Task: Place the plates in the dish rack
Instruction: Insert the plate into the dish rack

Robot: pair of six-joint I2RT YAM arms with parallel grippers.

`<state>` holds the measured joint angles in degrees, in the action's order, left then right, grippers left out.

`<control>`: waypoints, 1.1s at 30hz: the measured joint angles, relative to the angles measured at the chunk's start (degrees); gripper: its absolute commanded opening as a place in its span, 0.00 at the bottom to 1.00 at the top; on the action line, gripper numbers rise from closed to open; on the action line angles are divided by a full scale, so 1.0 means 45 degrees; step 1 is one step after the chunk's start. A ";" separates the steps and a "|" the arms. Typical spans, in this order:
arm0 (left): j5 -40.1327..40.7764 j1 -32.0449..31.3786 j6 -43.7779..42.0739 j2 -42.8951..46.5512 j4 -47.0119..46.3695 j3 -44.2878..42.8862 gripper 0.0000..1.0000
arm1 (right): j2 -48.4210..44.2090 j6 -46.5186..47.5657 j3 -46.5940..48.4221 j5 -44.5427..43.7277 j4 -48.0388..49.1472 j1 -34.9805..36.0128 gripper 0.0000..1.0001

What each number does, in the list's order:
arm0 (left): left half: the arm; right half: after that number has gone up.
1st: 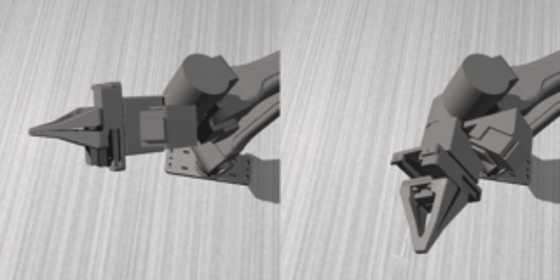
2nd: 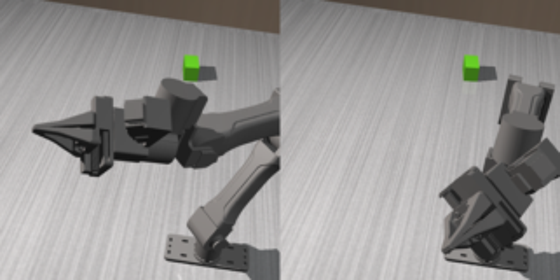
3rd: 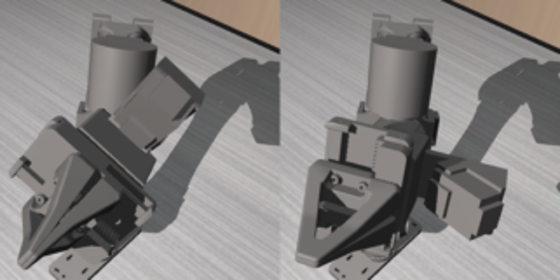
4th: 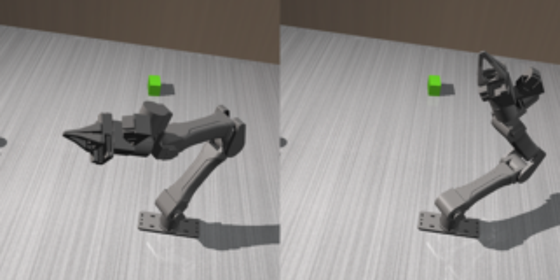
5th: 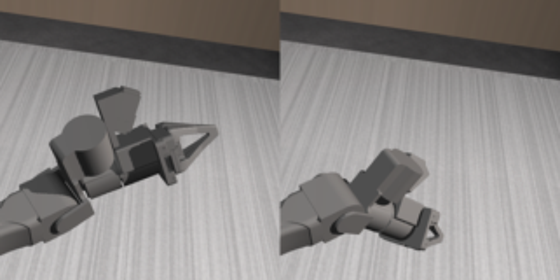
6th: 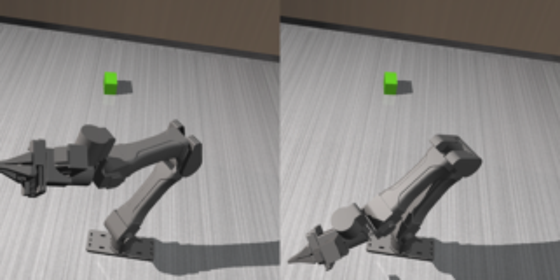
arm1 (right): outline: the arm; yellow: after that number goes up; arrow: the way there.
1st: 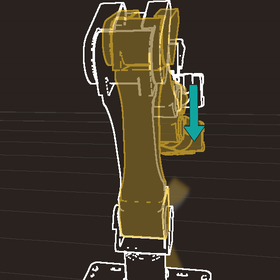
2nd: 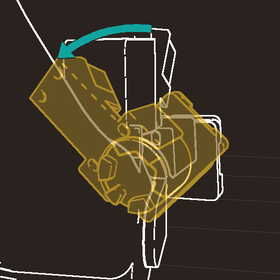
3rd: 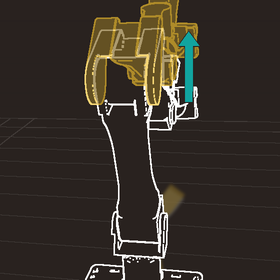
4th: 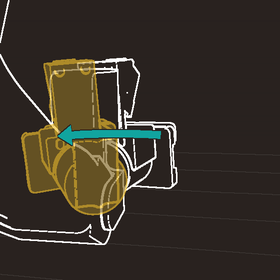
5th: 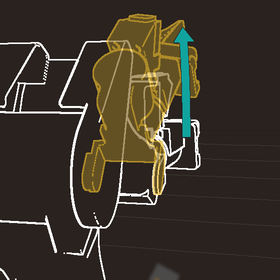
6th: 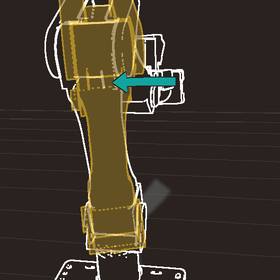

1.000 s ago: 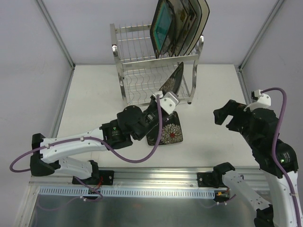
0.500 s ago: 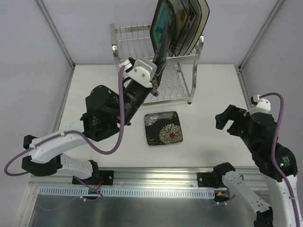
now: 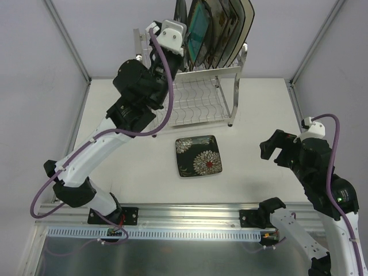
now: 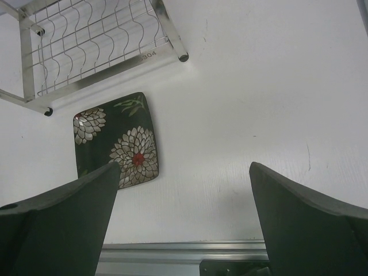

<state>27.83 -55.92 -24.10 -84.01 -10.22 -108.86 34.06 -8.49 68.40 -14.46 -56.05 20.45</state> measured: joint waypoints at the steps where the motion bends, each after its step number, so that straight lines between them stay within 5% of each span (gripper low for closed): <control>1: -0.0146 0.0321 0.0141 -0.0287 0.0049 -0.0272 0.00 | -0.0005 -0.0005 0.0000 0.0005 0.0005 0.0000 1.00; 21: -0.1311 0.3740 0.2268 -0.5464 -0.0670 -0.3929 0.00 | -0.0058 0.0063 -0.0219 -0.0121 -0.0039 0.0000 0.99; 33: -0.2433 0.5042 0.3055 -0.6105 -0.0908 -0.4065 0.00 | 0.0136 0.0432 -0.0330 -0.0316 0.0015 0.0000 0.99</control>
<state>16.88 -33.23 -10.35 -111.48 -14.31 -127.15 34.68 -6.55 66.92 -15.88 -55.99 20.45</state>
